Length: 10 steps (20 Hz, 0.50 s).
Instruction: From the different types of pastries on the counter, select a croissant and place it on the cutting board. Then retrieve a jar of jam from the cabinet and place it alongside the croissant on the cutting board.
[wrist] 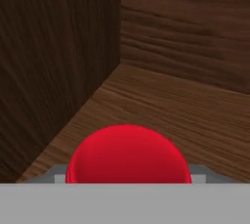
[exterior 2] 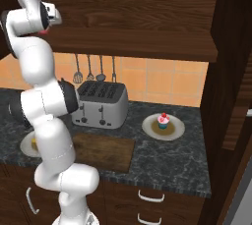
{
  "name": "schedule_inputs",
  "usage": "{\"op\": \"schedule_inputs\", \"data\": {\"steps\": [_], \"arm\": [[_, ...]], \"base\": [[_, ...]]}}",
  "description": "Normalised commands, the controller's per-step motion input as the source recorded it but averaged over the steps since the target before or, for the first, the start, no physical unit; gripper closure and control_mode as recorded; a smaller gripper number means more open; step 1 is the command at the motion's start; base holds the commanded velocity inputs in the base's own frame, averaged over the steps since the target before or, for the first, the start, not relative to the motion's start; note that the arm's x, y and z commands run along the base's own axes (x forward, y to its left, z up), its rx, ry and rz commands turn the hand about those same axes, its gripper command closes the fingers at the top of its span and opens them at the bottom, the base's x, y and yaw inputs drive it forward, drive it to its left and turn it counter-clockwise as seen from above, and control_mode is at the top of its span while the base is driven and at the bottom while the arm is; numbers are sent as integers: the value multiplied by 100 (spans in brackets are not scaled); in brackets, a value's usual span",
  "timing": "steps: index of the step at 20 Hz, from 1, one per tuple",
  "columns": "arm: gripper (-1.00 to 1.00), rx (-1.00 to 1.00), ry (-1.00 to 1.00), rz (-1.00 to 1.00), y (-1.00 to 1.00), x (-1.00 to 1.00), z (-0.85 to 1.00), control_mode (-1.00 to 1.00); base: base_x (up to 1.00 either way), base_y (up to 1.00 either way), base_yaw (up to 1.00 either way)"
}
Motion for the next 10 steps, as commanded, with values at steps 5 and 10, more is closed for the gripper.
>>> {"op": "schedule_inputs", "data": {"steps": [5, 10], "arm": [[100, 0, -8, -7, 0, -58, 0, -100], [100, 0, -9, -7, -14, -51, 0, -100]], "base": [[0, 0, 0], [0, 0, 0]]}}
